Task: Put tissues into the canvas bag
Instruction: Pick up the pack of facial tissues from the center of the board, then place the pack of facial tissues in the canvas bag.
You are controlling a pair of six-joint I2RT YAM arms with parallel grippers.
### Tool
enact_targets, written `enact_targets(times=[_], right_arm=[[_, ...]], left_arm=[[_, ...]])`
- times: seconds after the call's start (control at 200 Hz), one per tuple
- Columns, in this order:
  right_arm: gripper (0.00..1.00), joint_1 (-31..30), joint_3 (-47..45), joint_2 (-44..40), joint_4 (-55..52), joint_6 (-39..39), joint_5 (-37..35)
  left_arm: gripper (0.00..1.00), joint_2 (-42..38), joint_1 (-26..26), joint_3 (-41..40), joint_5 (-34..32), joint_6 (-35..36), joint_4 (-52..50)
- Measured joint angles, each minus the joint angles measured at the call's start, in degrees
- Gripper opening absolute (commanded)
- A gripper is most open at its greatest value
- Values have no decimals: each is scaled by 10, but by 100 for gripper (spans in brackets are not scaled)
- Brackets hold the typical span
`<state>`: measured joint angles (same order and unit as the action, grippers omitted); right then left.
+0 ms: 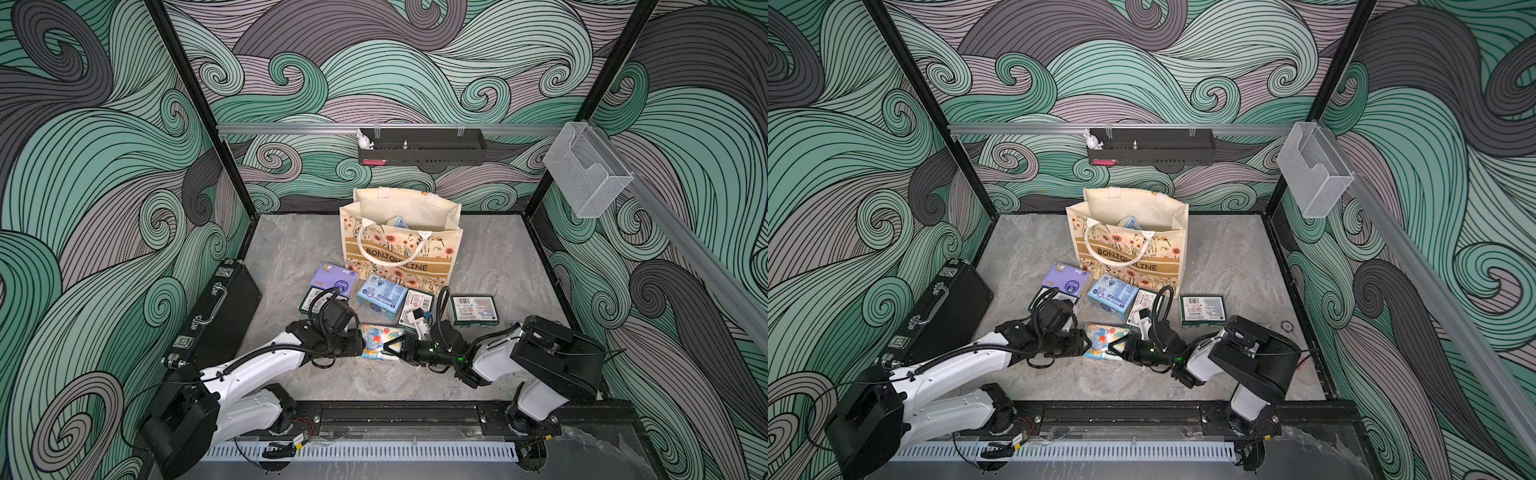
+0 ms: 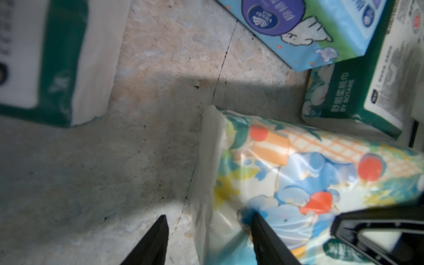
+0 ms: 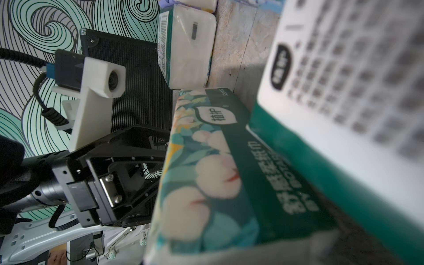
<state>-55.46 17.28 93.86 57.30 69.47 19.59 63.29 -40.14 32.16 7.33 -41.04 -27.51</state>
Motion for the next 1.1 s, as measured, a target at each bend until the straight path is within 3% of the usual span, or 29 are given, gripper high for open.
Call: enact_targets(times=[0.155, 0.26, 0.495, 0.635, 0.806, 0.951, 1.101], right_arm=[[46, -2, 8, -22, -20, -5, 20], [47, 4, 26, -81, -84, -25, 45], [48, 46, 182, -331, -441, -172, 55], [45, 148, 304, -409, -603, -249, 78], [46, 251, 496, -347, -761, -335, 99], [46, 276, 668, -233, -861, -419, 87], [45, 285, 824, -111, -952, -503, 31]], left_arm=[[61, -65, 0, 82, -2, 7, -94], [62, -143, 0, 137, -12, 22, -124], [65, -280, 0, 229, -81, 109, -210], [65, -308, 0, 240, -110, 151, -238], [65, -353, 3, 207, -112, 175, -245], [64, -343, 3, 207, -114, 182, -245], [64, -318, 3, 207, -117, 184, -245]])
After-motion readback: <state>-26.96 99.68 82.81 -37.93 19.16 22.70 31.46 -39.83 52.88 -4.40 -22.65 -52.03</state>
